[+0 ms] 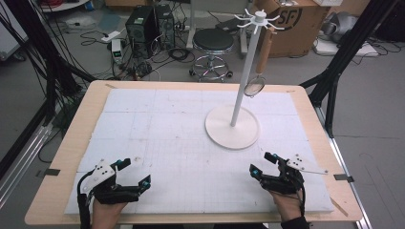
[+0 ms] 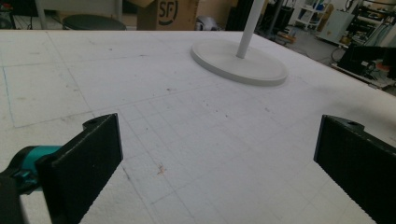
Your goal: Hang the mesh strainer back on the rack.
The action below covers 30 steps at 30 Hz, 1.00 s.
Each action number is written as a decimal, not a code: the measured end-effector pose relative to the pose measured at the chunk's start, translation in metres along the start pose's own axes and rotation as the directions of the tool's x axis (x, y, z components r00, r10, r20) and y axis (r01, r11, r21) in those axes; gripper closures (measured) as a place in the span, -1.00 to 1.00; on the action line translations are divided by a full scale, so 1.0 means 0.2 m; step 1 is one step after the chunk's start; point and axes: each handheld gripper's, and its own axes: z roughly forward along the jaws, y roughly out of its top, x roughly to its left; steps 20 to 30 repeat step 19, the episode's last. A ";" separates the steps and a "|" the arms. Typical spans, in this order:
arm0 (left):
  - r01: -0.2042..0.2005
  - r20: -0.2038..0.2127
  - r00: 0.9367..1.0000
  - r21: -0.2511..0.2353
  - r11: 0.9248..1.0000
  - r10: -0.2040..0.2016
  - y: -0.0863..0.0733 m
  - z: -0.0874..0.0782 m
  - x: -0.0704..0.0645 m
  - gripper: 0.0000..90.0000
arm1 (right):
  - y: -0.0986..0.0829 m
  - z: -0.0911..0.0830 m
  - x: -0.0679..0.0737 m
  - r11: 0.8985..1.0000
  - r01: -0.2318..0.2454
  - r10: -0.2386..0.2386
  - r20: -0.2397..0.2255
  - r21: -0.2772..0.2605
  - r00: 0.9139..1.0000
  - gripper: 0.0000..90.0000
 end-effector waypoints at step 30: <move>-0.005 0.004 1.000 0.010 1.000 0.005 0.00 0.02 0.00 -0.96 | -0.01 -0.02 0.00 1.000 0.008 -0.008 0.015 -0.001 1.000 -0.67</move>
